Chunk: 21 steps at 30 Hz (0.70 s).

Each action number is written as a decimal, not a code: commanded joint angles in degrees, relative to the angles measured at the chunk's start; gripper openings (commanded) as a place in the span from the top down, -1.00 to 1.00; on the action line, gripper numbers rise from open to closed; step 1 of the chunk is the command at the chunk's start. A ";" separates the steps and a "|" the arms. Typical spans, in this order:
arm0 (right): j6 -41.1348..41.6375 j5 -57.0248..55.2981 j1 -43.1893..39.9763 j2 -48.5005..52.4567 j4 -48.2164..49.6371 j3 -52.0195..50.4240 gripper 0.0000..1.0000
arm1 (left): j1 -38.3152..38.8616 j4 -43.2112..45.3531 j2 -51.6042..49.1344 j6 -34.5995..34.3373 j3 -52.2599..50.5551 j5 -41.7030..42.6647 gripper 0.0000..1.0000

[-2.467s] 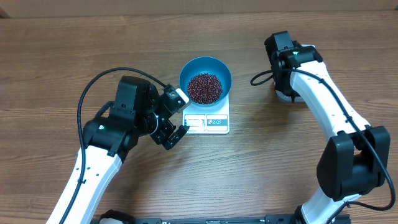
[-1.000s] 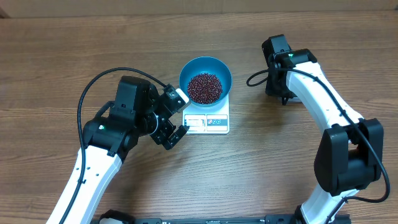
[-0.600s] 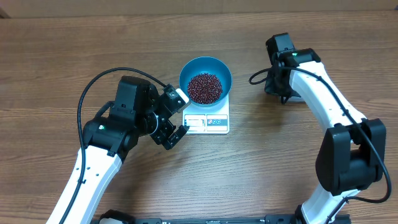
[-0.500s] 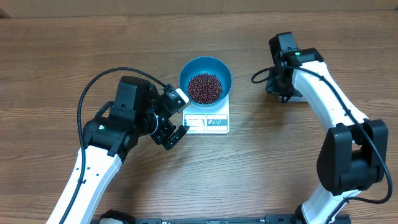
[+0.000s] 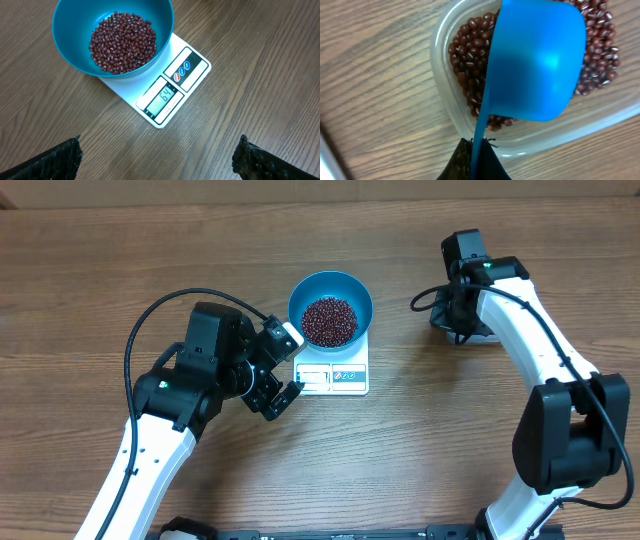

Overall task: Scoop item into bowl and weigh 150g on scale
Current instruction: 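Lower the scoop into the beans in the tub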

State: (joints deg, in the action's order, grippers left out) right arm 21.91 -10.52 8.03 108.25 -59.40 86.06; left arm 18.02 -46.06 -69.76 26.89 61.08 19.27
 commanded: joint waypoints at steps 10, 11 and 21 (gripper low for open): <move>2.08 21.57 -7.69 -1.66 2.49 -0.07 0.92 | 0.37 -0.02 0.28 -1.20 -0.61 -0.20 -0.99; 2.05 22.12 -8.20 -1.66 2.34 -0.07 0.92 | 0.37 -0.02 0.28 -1.20 -0.61 -0.20 -0.99; 1.62 24.63 -11.21 -1.66 0.81 -0.07 0.92 | 0.37 -0.02 0.28 -1.20 -0.61 -0.17 -0.99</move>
State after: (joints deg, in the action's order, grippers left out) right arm 23.94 10.68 -2.63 107.11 -59.05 86.06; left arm 18.02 -46.04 -69.76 26.89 61.08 19.27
